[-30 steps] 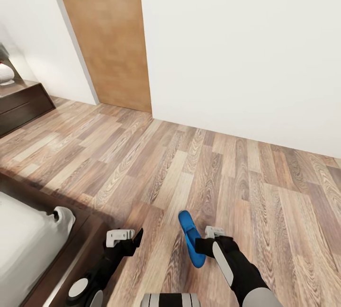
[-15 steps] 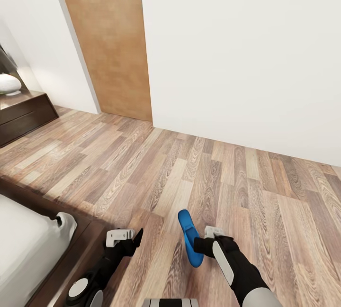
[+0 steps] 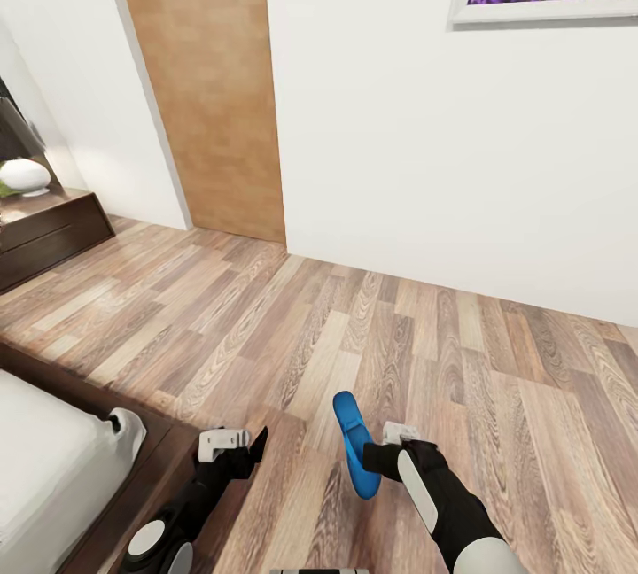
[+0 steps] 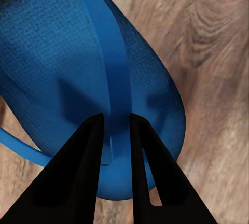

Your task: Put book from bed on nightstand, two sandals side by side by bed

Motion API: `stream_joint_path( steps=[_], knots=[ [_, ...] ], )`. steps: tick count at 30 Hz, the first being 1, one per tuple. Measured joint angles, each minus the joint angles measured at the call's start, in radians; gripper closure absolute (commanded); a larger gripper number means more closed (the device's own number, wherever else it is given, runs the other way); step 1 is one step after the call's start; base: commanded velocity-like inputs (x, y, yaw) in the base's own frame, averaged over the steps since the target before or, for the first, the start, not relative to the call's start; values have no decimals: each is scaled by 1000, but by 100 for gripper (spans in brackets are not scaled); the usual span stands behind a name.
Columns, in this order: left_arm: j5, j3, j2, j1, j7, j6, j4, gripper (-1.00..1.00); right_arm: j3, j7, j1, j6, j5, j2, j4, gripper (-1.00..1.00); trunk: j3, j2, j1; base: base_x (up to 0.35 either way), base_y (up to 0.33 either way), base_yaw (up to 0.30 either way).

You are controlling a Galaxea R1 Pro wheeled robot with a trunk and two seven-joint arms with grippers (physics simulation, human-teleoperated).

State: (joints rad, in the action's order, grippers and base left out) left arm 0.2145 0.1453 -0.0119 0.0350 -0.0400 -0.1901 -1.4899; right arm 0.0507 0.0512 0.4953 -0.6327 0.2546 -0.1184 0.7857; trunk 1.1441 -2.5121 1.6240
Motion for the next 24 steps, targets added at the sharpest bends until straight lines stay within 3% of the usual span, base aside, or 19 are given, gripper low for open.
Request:
stream_joint_path(
  steps=[24],
  knots=[
    [0, 0, 0, 0, 0, 0, 0, -100, 0, 0, 0, -1, 1, 0, -1, 100, -93, 6, -11, 0, 0, 0]
  ],
)
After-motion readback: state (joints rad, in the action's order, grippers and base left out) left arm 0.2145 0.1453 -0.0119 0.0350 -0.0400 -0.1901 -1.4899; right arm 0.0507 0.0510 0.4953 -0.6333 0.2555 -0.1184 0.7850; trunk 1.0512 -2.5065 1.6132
